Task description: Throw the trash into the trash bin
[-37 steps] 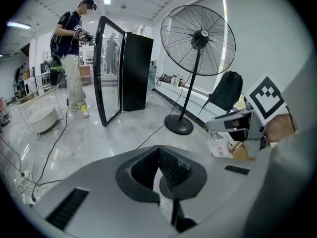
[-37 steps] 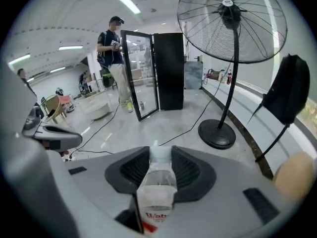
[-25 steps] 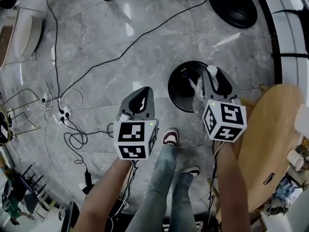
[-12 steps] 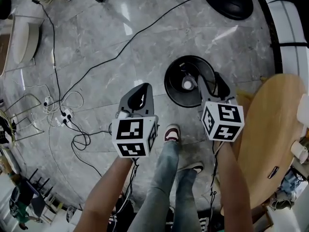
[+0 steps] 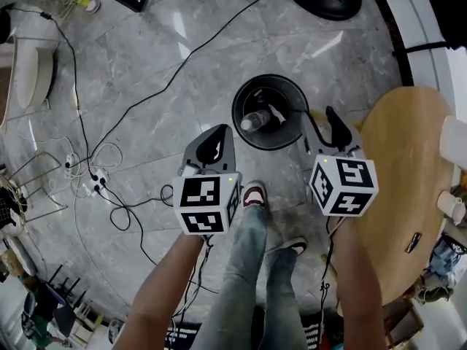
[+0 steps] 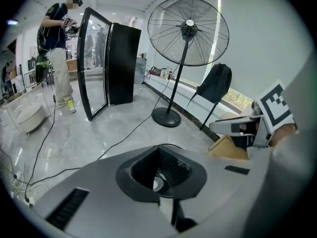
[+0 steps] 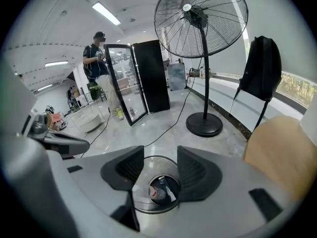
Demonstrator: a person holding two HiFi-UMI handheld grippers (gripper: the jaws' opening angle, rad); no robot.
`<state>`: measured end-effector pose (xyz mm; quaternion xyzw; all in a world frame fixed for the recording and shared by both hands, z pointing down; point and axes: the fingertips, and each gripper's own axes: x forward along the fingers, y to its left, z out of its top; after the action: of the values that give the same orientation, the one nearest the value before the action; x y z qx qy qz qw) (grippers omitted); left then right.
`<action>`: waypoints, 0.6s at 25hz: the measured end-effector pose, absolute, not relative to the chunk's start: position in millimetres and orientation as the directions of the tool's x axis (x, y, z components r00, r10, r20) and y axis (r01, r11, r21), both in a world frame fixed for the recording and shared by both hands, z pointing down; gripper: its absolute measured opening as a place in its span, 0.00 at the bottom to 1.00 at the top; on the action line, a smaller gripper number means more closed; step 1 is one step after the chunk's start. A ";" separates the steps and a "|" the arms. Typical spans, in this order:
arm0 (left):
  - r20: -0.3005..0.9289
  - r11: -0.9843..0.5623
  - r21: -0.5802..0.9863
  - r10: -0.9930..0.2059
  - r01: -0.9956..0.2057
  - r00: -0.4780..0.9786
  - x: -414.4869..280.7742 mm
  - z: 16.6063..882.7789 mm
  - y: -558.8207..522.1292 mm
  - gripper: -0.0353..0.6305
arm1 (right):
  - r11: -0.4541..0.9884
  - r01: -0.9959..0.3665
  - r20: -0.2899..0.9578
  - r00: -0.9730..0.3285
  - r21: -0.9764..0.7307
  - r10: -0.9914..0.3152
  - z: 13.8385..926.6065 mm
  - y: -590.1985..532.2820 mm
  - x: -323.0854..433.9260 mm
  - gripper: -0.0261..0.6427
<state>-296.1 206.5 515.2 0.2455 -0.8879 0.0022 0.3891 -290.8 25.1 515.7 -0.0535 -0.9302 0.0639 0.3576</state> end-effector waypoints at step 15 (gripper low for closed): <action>0.664 0.787 0.215 -0.552 -0.578 -0.505 -224.0 474.2 107.3 0.07 | 0.985 -0.139 0.660 -0.750 -0.106 -0.035 451.0 -91.3 -160.5 0.36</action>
<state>-224.0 107.3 474.2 0.3256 -0.8672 0.0174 0.3763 -160.5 -91.3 451.0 0.0465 -0.9326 0.0743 0.3502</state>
